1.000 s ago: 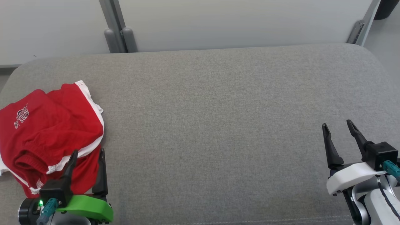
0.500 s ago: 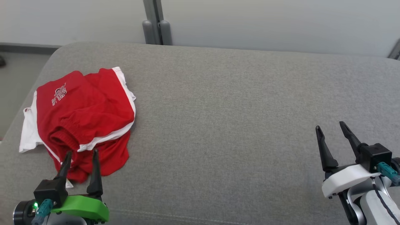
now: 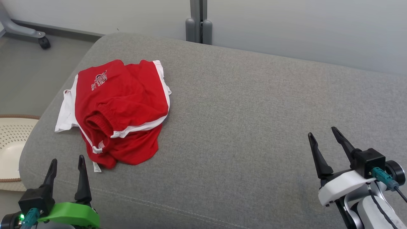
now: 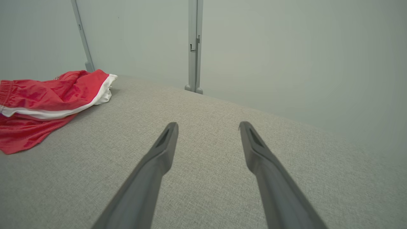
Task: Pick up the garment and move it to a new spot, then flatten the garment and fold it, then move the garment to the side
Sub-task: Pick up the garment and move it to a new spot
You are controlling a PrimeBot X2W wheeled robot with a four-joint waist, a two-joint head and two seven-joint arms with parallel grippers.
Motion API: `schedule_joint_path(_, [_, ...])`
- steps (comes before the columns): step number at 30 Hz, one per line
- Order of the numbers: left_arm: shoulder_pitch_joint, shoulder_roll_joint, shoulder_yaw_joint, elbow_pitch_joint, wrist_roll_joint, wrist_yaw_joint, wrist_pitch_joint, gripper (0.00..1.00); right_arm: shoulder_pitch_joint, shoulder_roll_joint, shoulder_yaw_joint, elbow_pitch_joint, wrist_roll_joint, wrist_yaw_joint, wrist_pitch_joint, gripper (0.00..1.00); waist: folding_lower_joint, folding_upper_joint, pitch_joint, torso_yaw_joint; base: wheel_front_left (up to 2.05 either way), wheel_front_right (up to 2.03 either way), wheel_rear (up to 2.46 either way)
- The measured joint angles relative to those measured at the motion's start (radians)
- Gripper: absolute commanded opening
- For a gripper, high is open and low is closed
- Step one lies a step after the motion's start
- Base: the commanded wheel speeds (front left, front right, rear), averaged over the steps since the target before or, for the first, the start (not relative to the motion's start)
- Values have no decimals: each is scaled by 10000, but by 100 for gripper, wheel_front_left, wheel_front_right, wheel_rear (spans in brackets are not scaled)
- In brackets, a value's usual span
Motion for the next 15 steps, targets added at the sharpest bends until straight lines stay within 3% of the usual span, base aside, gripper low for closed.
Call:
schedule_joint_path(6, [81,-46,245,-84,-104,0,0,100,-54,-10,19,50,-23,8,0,100,0,0,111,-146,0,0,0])
schedule_joint_path(15, [-5,-332,673,228,-1400,-174,-25,100,-187,-111,-42,2,-117,82,0,100,0,0,451,-456,0,0,0])
